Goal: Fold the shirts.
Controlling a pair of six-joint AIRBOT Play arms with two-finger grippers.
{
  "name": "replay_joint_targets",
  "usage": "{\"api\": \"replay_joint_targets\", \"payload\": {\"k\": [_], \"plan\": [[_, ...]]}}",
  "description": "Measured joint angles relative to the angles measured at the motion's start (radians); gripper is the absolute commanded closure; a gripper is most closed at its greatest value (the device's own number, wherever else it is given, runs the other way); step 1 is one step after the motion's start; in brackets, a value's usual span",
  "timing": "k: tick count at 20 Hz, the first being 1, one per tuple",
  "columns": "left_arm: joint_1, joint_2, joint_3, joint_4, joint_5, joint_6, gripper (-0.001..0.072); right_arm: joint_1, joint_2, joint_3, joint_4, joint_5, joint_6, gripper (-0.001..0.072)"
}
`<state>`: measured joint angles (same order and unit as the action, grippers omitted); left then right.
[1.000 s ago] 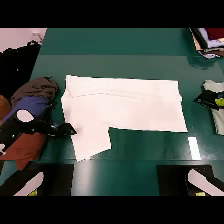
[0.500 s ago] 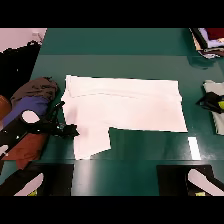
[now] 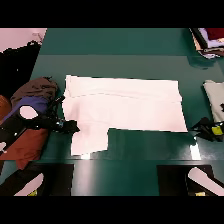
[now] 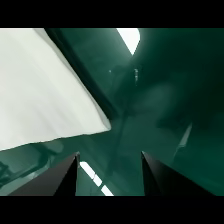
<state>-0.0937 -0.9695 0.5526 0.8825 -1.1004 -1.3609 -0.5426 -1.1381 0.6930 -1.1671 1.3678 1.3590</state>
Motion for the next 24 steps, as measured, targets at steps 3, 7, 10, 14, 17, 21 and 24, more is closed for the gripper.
{"api": "replay_joint_targets", "payload": {"k": [3, 7, 10, 14, 17, 21, 24], "plan": [[0.000, 0.000, 0.002, 0.000, 0.001, 0.000, 0.0679, 0.042, -0.051, -0.023, 0.063, -0.048, -0.012, 0.0331], [0.000, 0.000, 0.003, 0.002, 0.005, 0.000, 0.0681, 0.138, -0.090, 0.001, 0.085, -0.113, -0.019, 0.0636], [0.000, 0.019, 0.014, 0.038, -0.018, -0.007, 0.0681, 0.188, -0.080, 0.018, 0.082, -0.132, -0.021, 0.0696], [0.000, 0.146, 0.025, 0.133, -0.109, -0.078, 0.0681, 0.212, 0.028, 0.026, 0.009, -0.085, -0.023, 0.0696], [0.000, 0.271, 0.027, 0.156, -0.230, -0.137, 0.0680, 0.216, 0.156, 0.028, -0.084, 0.002, -0.015, 0.0696], [0.000, 0.374, 0.050, 0.142, -0.353, -0.191, 0.0680, 0.218, 0.337, 0.031, -0.173, 0.101, 0.016, 0.0697], [0.000, 0.359, 0.103, 0.139, -0.303, -0.188, 0.0680, 0.238, 0.396, 0.047, -0.195, 0.116, 0.037, 0.0696]]}}
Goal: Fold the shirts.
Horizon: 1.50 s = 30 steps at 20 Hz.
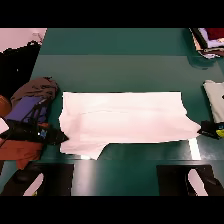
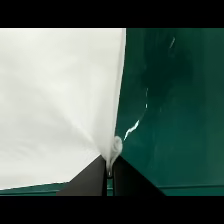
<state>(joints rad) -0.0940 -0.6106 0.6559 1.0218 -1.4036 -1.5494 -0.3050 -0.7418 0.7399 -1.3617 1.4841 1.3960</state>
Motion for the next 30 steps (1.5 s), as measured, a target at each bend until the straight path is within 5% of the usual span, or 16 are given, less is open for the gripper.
{"api": "replay_joint_targets", "payload": {"k": [10, 12, 13, 14, 17, 18, 20, 21, 30], "plan": [[0.032, -0.523, 0.350, 0.085, 0.373, 0.098, 0.0675, 0.131, -0.456, 0.347, 0.095, -0.126, 0.047, 0.0658], [0.053, -0.615, 0.418, 0.092, 0.415, 0.103, 0.0225, 0.135, -0.572, 0.432, 0.158, -0.143, 0.050, 0.0368], [0.061, -0.647, 0.443, 0.093, 0.428, 0.103, 0.0160, 0.136, -0.621, 0.470, 0.187, -0.154, 0.050, 0.0275], [0.067, -0.672, 0.467, 0.095, 0.439, 0.103, 0.0159, 0.136, -0.670, 0.507, 0.218, -0.159, 0.050, 0.0260], [0.075, -0.712, 0.530, 0.093, 0.435, 0.102, 0.0160, 0.121, -0.774, 0.598, 0.272, -0.146, 0.030, 0.0260], [0.077, -0.718, 0.548, 0.093, 0.417, 0.100, 0.0241, 0.107, -0.794, 0.614, 0.282, -0.131, 0.016, 0.0261], [0.077, -0.727, 0.575, 0.088, 0.375, 0.100, 0.0622, 0.069, -0.815, 0.621, 0.299, -0.112, -0.013, 0.0260], [0.076, -0.729, 0.583, 0.077, 0.358, 0.103, 0.0679, 0.046, -0.821, 0.615, 0.300, -0.108, -0.025, 0.0260], [0.058, -0.747, 0.597, -0.060, 0.330, 0.140, 0.0680, -0.036, -0.954, 0.544, 0.409, -0.092, -0.144, 0.0261]]}}
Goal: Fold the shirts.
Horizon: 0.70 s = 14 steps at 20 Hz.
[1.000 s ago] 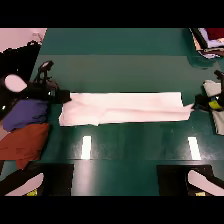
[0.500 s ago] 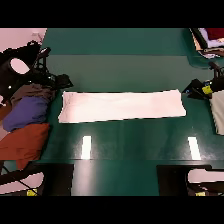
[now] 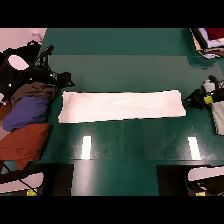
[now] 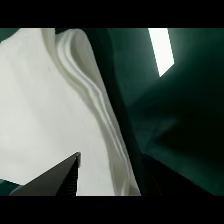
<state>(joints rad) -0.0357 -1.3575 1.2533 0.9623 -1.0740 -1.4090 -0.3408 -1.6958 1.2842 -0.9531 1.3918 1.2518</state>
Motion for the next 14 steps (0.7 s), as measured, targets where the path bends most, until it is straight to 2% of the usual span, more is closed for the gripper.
{"api": "replay_joint_targets", "payload": {"k": [1, 2, 3, 5, 9, 14], "plan": [[-0.018, -0.005, -0.001, -0.007, 0.007, 0.001, 0.0679, 0.015, -0.018, 0.000, 0.028, 0.005, -0.006, 0.0267], [-0.041, -0.014, -0.001, -0.016, 0.019, 0.001, 0.0680, 0.031, -0.035, -0.001, 0.051, 0.011, -0.010, 0.0366], [-0.065, -0.025, -0.002, -0.018, 0.031, 0.001, 0.0680, 0.048, -0.049, -0.002, 0.057, 0.009, -0.017, 0.0583], [-0.120, -0.058, 0.003, -0.022, 0.069, 0.001, 0.0680, 0.074, -0.062, -0.004, 0.058, 0.003, -0.028, 0.0697], [-0.238, -0.166, 0.069, -0.029, 0.124, -0.002, 0.0680, 0.102, 0.012, -0.005, 0.061, -0.012, -0.044, 0.0697], [-0.387, -0.348, 0.229, -0.037, 0.148, -0.023, 0.0680, 0.154, 0.193, 0.014, 0.201, 0.011, -0.051, 0.0697]]}}
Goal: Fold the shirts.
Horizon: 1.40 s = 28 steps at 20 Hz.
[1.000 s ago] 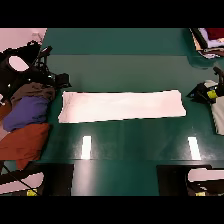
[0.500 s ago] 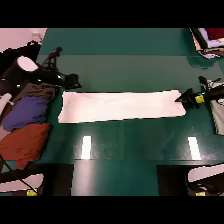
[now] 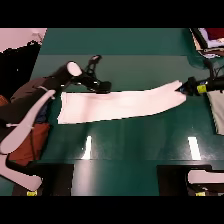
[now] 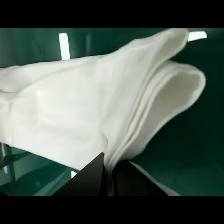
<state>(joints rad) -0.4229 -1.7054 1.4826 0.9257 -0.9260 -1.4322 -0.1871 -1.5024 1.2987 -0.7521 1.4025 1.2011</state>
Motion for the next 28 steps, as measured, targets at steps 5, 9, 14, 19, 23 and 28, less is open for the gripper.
{"api": "replay_joint_targets", "payload": {"k": [5, 9, 14, 19, 23, 28], "plan": [[-0.100, -0.134, 0.108, 0.003, -0.009, -0.020, 0.0680, 0.131, 0.089, 0.145, 0.088, 0.033, 0.032, 0.0697], [-0.121, -0.166, 0.130, 0.014, -0.018, -0.031, 0.0680, 0.237, 0.105, 0.270, 0.105, 0.035, 0.068, 0.0697], [-0.127, -0.176, 0.137, 0.054, -0.060, -0.033, 0.0680, 0.341, 0.110, 0.362, 0.111, 0.006, 0.092, 0.0697], [-0.071, -0.130, 0.144, 0.102, -0.121, -0.030, 0.0680, 0.471, 0.105, 0.385, 0.127, -0.074, 0.091, 0.0696], [0.069, -0.005, 0.176, 0.166, -0.198, -0.028, 0.0679, 0.643, 0.054, 0.389, 0.132, -0.174, 0.089, 0.0694], [0.292, 0.208, 0.206, 0.247, -0.270, -0.010, 0.0679, 0.937, -0.091, 0.389, 0.134, -0.437, 0.053, 0.0451]]}}
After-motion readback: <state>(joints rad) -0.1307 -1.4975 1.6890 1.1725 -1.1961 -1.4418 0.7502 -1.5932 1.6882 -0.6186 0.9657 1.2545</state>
